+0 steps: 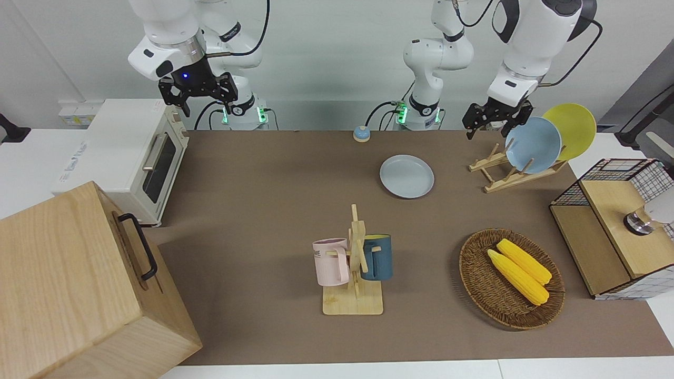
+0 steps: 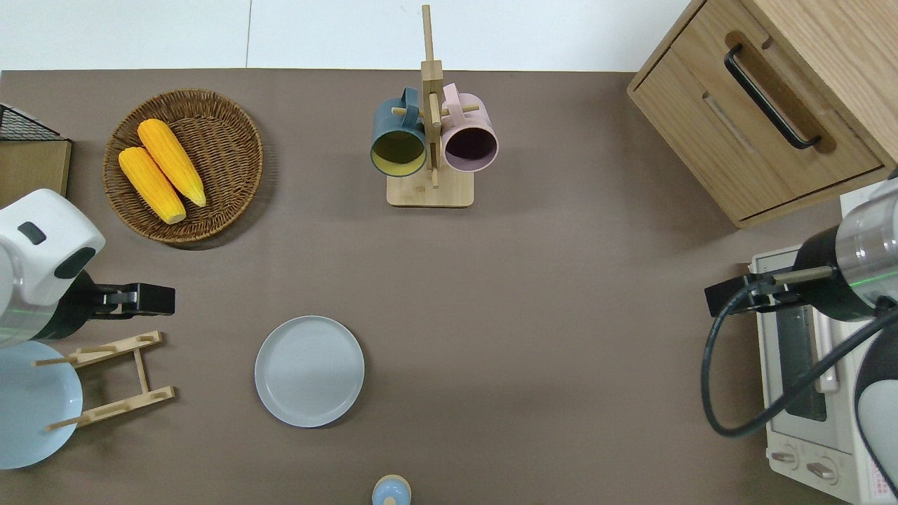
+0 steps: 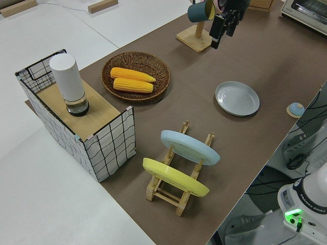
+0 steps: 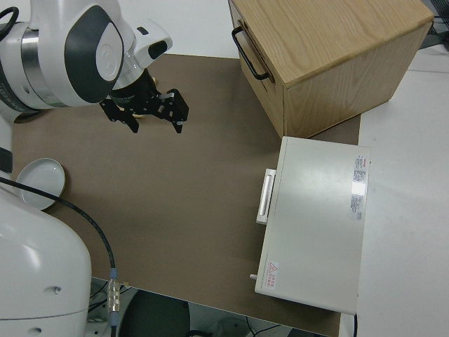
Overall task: Pick gray plate from table and place it on lower plate rack with left arm
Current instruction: 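Move the left gripper to the edge of the pale gray plate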
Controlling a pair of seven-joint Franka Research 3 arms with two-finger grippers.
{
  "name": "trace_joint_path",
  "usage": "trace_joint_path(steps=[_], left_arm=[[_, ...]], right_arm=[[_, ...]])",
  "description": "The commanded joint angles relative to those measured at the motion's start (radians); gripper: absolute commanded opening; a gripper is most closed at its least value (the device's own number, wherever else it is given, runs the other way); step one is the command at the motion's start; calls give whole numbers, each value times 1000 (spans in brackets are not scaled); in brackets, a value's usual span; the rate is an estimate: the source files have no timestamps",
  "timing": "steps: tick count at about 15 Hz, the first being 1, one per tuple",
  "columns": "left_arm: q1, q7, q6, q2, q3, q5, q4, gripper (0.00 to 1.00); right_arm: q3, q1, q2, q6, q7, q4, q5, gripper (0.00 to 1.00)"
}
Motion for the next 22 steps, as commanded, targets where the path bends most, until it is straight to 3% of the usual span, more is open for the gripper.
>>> trace_joint_path(steps=[1, 6, 8, 11, 14, 16, 18, 20, 21, 22], left_arm=[[-6, -5, 63, -13, 1, -4, -97, 993], [-6, -9, 243, -19, -3, -7, -293, 991], [-1, -6, 294, -15, -3, -81, -362, 991], [4, -3, 431, 4, -7, -129, -497, 989], [4, -17, 580, 62, -44, -132, -606, 987], [1, -28, 582, 111, -47, -135, -620, 987], [-1, -57, 578, 119, -55, -135, -633, 964], [-1, -89, 570, 117, -62, -135, -633, 610], [1, -95, 568, 117, -62, -135, -631, 275], [1, -94, 564, 113, -62, -135, -630, 25]], right_arm=[[6, -15, -5, -15, -3, 6, 5, 990], [6, -13, -5, -15, -3, 6, 5, 987], [6, -13, -5, -15, -3, 6, 5, 987], [6, -13, -5, -15, -3, 6, 5, 990], [6, -15, -5, -15, -3, 6, 5, 990], [6, -15, -5, -15, -3, 6, 5, 987], [6, -15, -5, -15, -3, 6, 5, 990], [6, -15, -5, -15, -3, 6, 5, 990], [6, -13, -5, -15, -3, 6, 5, 987], [6, -15, -5, -15, -3, 6, 5, 990]])
